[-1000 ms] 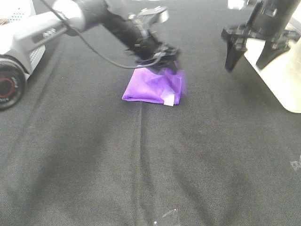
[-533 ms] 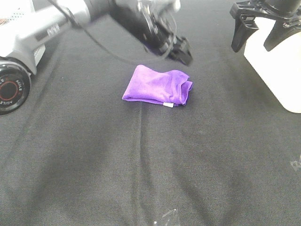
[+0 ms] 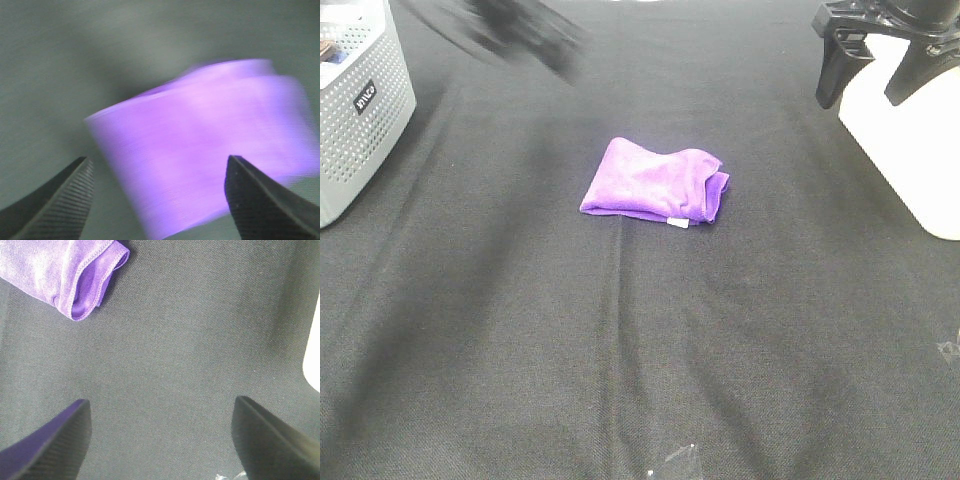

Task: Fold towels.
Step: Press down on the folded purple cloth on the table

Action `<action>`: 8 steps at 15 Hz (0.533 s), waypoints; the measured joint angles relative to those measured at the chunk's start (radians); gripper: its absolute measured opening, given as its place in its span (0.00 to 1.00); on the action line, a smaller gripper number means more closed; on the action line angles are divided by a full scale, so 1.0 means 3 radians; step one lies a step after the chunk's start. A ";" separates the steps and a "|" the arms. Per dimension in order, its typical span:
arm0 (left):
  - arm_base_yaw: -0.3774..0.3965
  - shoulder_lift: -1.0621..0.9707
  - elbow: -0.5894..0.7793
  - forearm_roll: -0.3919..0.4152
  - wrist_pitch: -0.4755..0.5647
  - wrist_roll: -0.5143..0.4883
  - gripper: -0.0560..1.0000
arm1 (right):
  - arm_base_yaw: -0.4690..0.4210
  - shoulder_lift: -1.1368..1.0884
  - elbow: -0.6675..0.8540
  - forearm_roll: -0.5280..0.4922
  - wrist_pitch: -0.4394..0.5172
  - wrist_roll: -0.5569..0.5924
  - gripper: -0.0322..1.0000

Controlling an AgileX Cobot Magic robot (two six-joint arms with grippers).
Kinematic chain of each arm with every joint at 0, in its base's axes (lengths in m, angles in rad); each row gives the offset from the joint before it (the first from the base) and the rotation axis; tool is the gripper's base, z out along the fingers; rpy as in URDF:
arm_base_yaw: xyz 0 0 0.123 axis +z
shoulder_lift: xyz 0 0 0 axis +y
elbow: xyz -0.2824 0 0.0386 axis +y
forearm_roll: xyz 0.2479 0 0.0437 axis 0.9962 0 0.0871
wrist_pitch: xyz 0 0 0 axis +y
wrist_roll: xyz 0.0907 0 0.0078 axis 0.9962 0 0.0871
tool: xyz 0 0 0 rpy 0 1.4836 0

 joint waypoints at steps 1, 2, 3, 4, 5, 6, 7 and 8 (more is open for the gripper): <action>0.0123 -0.0107 0.0013 -0.0003 -0.0003 -0.0067 0.71 | 0.0000 0.0000 0.0000 0.0013 0.0000 -0.0003 0.75; 0.0187 -0.0170 0.0043 -0.0017 -0.0003 -0.0093 0.71 | 0.0000 0.0000 0.0000 0.0067 0.0000 -0.0073 0.75; 0.0307 -0.0280 0.0133 -0.0023 -0.0003 -0.0120 0.71 | 0.0000 0.0010 0.0000 0.0180 -0.0100 -0.0253 0.75; 0.0433 -0.0400 0.0260 -0.0023 0.0000 -0.0127 0.71 | 0.0000 0.0050 0.0000 0.0343 -0.0263 -0.0530 0.75; 0.0570 -0.0563 0.0410 0.0003 0.0003 -0.0110 0.71 | 0.0000 0.0183 0.0000 0.0693 -0.0493 -0.1030 0.75; 0.0630 -0.0660 0.0480 0.0007 0.0003 -0.0093 0.71 | 0.0000 0.0250 0.0000 0.0827 -0.0563 -0.1193 0.75; 0.0650 -0.0737 0.0510 0.0007 0.0007 -0.0087 0.71 | 0.0000 0.0460 0.0000 0.1167 -0.0743 -0.1567 0.75; 0.0650 -0.0767 0.0517 0.0007 0.0007 -0.0087 0.71 | 0.0000 0.0527 0.0000 0.1283 -0.0807 -0.1680 0.75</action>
